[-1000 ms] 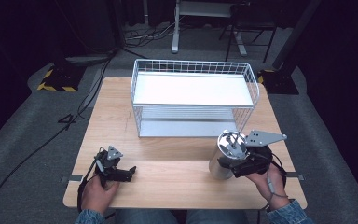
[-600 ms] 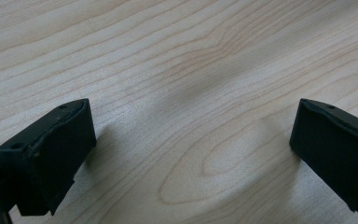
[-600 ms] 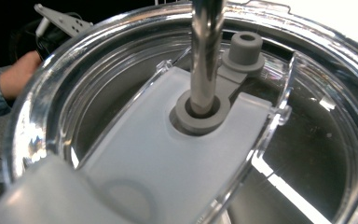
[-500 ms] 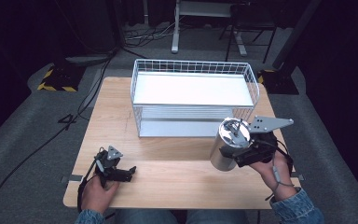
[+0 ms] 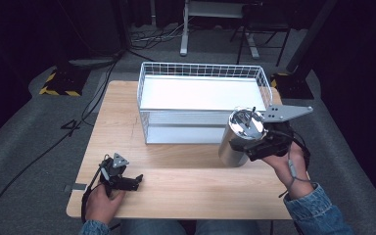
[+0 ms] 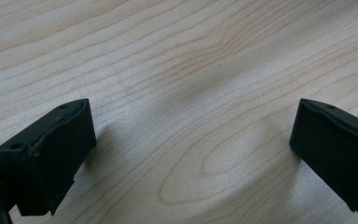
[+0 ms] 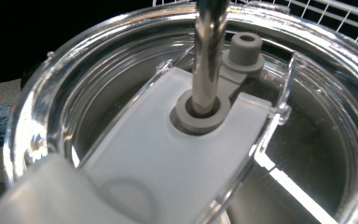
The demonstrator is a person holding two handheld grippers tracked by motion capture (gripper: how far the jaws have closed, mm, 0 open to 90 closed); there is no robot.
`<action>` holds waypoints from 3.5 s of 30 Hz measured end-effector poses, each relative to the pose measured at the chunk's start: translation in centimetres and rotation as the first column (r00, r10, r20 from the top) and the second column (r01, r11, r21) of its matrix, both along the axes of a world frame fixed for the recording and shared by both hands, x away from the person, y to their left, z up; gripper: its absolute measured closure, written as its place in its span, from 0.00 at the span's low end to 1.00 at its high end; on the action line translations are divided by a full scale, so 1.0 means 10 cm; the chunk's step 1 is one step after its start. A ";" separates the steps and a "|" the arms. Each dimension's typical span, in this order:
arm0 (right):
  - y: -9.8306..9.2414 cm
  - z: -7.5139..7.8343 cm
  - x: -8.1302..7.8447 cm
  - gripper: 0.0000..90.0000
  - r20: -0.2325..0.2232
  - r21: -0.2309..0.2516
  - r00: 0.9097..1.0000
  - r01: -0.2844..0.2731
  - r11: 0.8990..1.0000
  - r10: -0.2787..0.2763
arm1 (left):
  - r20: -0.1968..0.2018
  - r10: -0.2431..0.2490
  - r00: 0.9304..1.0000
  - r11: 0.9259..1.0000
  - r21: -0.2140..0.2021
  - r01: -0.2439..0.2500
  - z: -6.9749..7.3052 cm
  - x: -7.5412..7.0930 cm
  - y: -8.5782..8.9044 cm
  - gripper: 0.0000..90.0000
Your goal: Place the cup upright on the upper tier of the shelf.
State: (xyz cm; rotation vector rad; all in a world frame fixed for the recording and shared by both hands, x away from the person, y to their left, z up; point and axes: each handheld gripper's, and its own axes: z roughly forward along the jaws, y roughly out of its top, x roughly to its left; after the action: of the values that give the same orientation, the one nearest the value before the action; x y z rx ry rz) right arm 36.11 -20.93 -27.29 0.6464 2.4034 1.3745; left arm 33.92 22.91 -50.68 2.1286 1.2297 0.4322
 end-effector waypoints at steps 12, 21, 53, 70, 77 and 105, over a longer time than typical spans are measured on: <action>0.06 0.35 0.24 0.04 0.008 0.027 1.000 0.007 1.000 -0.008 | -0.001 -0.006 1.000 1.000 0.003 0.006 0.00 0.00 0.01 0.01; 0.16 0.59 0.40 0.04 0.029 0.029 0.999 0.030 0.999 -0.031 | 0.001 -0.001 1.000 1.000 -0.001 0.001 0.00 0.00 0.00 0.01; 0.67 0.87 1.34 0.04 0.057 0.060 0.991 0.120 0.991 -0.124 | 0.000 -0.001 1.000 1.000 0.000 0.001 0.00 0.00 0.00 0.01; 0.78 0.71 1.64 0.04 0.021 0.108 0.983 0.177 0.978 -0.180 | -0.004 0.000 1.000 1.000 0.002 0.000 0.00 0.00 0.00 0.01; 0.84 0.61 1.69 0.04 0.006 0.110 0.984 0.178 0.978 -0.180 | -0.003 0.001 1.000 1.000 0.001 -0.001 0.00 0.00 0.00 0.01; 0.85 0.44 1.72 0.04 -0.005 0.090 0.984 0.177 0.980 -0.177 | -0.002 0.000 1.000 1.000 0.000 0.000 0.00 0.00 0.00 0.01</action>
State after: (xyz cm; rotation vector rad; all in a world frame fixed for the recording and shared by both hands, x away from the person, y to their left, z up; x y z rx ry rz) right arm 53.30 -12.44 -22.89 0.8580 2.2305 1.4126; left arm 33.96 22.94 -50.66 2.1297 1.2311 0.4305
